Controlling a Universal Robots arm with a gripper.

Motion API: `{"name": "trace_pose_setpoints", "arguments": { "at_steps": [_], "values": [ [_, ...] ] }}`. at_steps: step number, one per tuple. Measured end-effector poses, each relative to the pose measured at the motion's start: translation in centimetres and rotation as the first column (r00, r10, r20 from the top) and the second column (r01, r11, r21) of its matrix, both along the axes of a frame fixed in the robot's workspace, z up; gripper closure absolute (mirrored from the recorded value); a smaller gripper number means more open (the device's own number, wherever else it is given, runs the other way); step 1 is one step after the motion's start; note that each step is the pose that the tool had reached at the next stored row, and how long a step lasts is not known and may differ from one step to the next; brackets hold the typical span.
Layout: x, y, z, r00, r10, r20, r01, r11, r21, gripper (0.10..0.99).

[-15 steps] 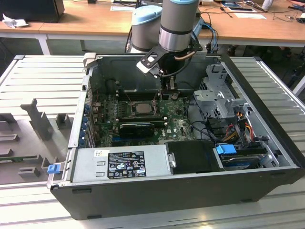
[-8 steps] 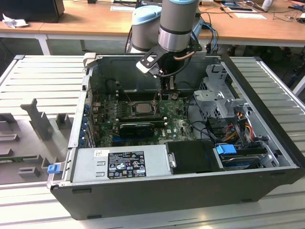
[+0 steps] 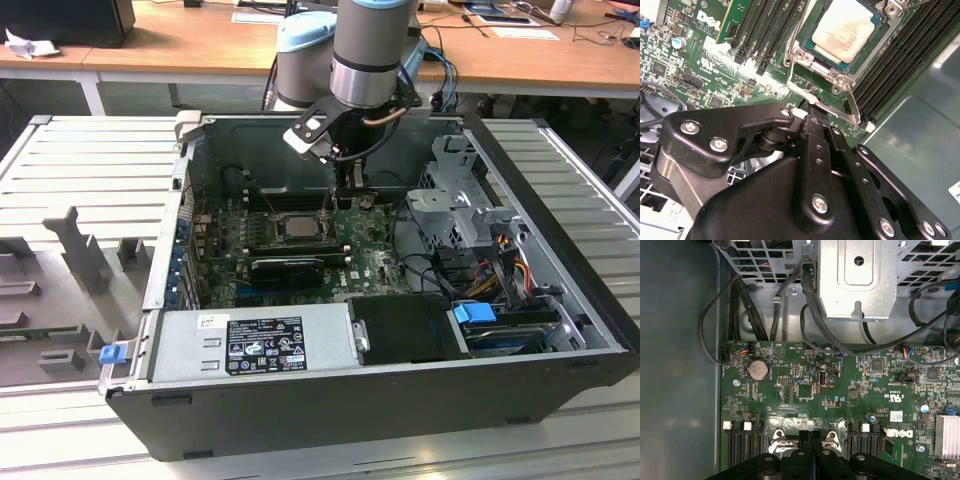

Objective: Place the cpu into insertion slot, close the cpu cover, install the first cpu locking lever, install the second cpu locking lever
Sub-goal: 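Close the cpu cover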

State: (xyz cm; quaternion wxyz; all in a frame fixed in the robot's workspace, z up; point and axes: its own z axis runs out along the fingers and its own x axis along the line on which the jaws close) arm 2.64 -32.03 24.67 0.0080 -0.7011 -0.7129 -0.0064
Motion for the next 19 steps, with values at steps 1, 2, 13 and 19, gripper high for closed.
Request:
{"name": "trace_pose_setpoints", "arguments": {
  "at_steps": [1,2,13,19],
  "values": [
    [-0.04,0.00,0.00,1.0000,0.000,0.0000,0.000,1.0000,0.000,0.980],
    [-0.07,0.00,0.00,1.0000,0.000,0.0000,0.000,1.0000,0.000,0.980],
    [-0.49,0.00,0.00,1.0000,0.000,0.0000,0.000,1.0000,0.000,0.980],
    [-0.68,0.00,0.00,1.0000,0.000,0.0000,0.000,1.0000,0.000,0.980]
  ]
}}
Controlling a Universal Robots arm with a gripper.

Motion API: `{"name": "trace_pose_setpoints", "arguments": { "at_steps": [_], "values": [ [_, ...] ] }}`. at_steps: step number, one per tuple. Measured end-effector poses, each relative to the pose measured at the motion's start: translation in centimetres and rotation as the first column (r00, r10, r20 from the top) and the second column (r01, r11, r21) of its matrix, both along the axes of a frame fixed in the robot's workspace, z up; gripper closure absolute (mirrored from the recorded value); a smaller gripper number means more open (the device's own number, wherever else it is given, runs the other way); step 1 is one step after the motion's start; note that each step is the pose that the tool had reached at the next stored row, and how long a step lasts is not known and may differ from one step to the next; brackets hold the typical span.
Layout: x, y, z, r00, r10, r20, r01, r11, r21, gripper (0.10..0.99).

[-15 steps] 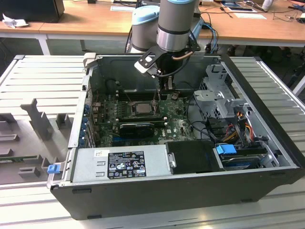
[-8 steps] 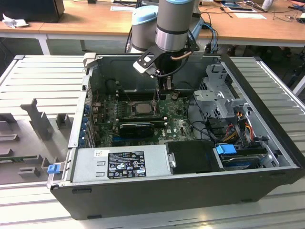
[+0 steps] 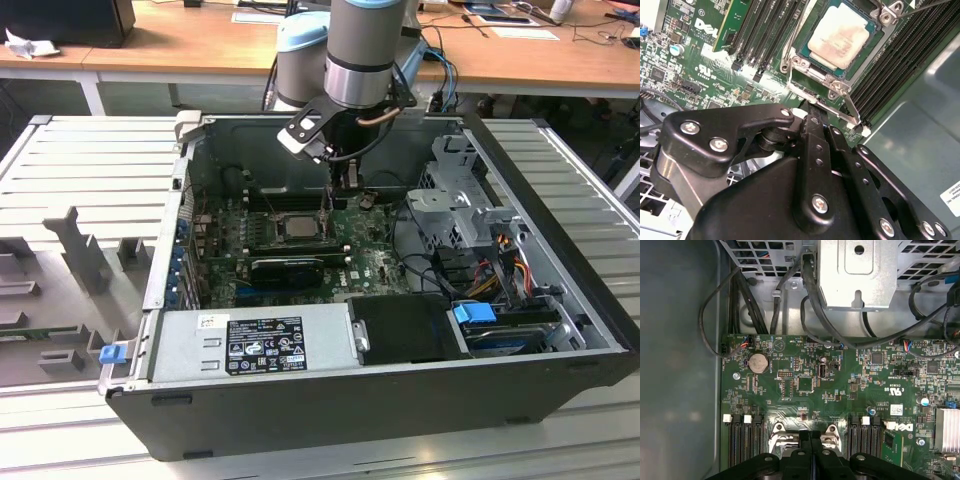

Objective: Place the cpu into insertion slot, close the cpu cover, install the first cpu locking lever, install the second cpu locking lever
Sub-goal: 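Close the cpu cover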

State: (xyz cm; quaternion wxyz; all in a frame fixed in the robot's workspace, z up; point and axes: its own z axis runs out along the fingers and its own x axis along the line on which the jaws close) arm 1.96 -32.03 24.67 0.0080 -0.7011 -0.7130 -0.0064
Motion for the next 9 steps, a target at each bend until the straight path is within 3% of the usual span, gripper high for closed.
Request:
{"name": "trace_pose_setpoints", "arguments": {
  "at_steps": [9],
  "values": [
    [-0.46,0.00,0.00,1.0000,0.000,0.0000,0.000,1.0000,0.000,0.980]
  ]
}}
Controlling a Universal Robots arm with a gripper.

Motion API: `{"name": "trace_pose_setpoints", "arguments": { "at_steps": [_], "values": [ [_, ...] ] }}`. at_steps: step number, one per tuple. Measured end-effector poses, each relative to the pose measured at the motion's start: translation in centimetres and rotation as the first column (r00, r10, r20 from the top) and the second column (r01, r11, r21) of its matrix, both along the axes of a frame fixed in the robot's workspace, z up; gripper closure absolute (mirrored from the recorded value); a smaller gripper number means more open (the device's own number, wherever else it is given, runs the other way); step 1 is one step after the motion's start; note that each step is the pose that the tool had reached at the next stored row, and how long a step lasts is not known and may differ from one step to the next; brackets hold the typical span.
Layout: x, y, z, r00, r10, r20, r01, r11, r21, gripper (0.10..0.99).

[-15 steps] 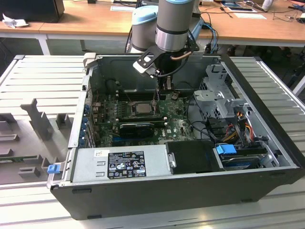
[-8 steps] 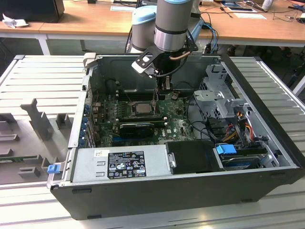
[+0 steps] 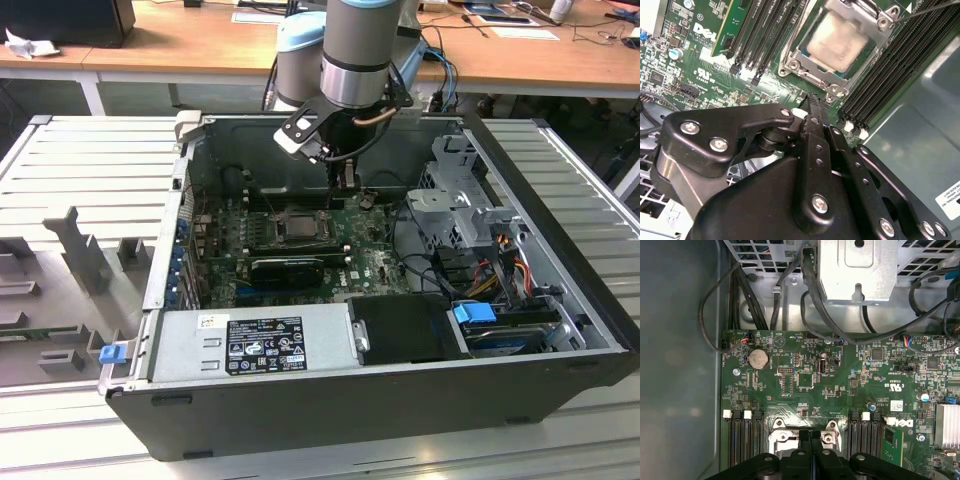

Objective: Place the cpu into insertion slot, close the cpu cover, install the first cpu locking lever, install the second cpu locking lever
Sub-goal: 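Close the cpu cover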

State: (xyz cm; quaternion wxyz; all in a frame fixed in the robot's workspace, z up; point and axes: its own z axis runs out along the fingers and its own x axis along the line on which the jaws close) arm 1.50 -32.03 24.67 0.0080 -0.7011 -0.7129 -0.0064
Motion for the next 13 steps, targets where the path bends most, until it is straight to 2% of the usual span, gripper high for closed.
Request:
{"name": "trace_pose_setpoints", "arguments": {
  "at_steps": [11,13],
  "values": [
    [-0.79,0.01,-0.04,1.0000,0.000,0.0000,0.000,1.0000,0.000,0.980],
    [-1.34,0.00,-0.51,1.0000,0.000,0.0042,0.000,1.0000,0.000,0.980]
  ]
}}
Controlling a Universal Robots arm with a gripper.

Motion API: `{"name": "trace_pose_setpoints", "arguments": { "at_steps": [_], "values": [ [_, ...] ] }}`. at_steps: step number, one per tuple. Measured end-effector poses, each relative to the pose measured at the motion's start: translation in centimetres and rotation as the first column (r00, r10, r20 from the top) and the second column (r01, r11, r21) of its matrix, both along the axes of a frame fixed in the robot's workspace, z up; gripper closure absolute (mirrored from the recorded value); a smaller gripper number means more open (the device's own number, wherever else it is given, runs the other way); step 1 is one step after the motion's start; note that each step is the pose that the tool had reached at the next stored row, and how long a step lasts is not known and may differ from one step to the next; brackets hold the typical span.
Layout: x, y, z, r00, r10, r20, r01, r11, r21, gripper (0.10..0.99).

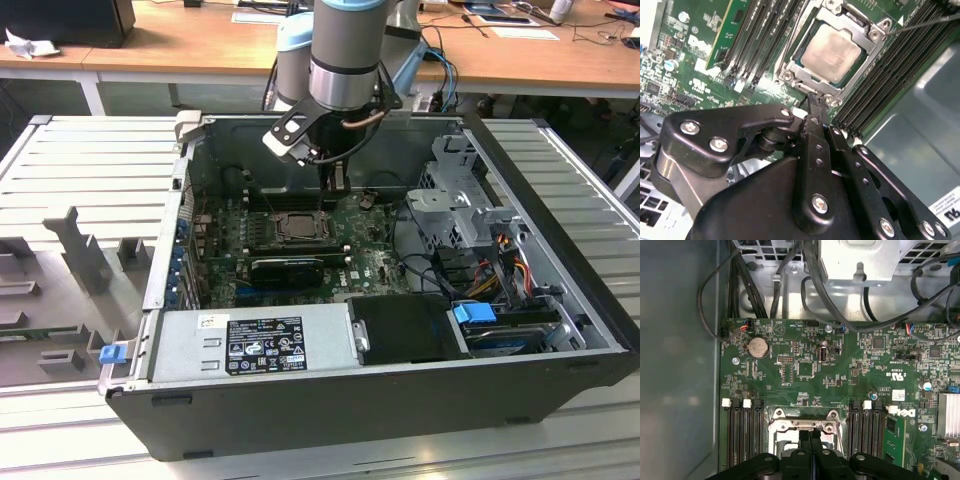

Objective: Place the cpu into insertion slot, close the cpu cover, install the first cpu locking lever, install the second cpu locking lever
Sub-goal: 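Close the cpu cover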

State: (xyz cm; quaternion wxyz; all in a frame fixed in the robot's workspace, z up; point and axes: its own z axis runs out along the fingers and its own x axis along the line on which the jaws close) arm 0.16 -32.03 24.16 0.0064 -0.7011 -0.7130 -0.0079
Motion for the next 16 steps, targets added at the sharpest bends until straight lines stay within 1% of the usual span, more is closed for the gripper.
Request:
{"name": "trace_pose_setpoints", "arguments": {
  "at_steps": [2,4,5,6,11,14,16],
  "values": [
    [-0.19,0.00,-0.30,1.0000,0.001,0.0016,-0.001,1.0000,0.000,0.980],
    [-0.62,0.00,-0.48,1.0000,0.001,0.0042,-0.001,1.0000,0.001,0.980],
    [-0.94,0.00,-0.59,1.0000,0.001,0.0055,-0.001,1.0000,0.003,0.980],
    [-1.15,0.00,-0.69,1.0000,0.001,0.0059,-0.001,1.0000,0.004,0.980],
    [-2.01,0.00,-1.28,0.9996,0.028,0.0058,-0.028,0.9996,0.006,0.980],
    [-2.73,0.01,-1.30,0.9994,0.033,0.0059,-0.033,0.9994,0.006,0.980],
    [-2.92,0.03,-1.29,0.9994,0.033,0.0058,-0.033,0.9994,0.006,0.980]
  ]
}}
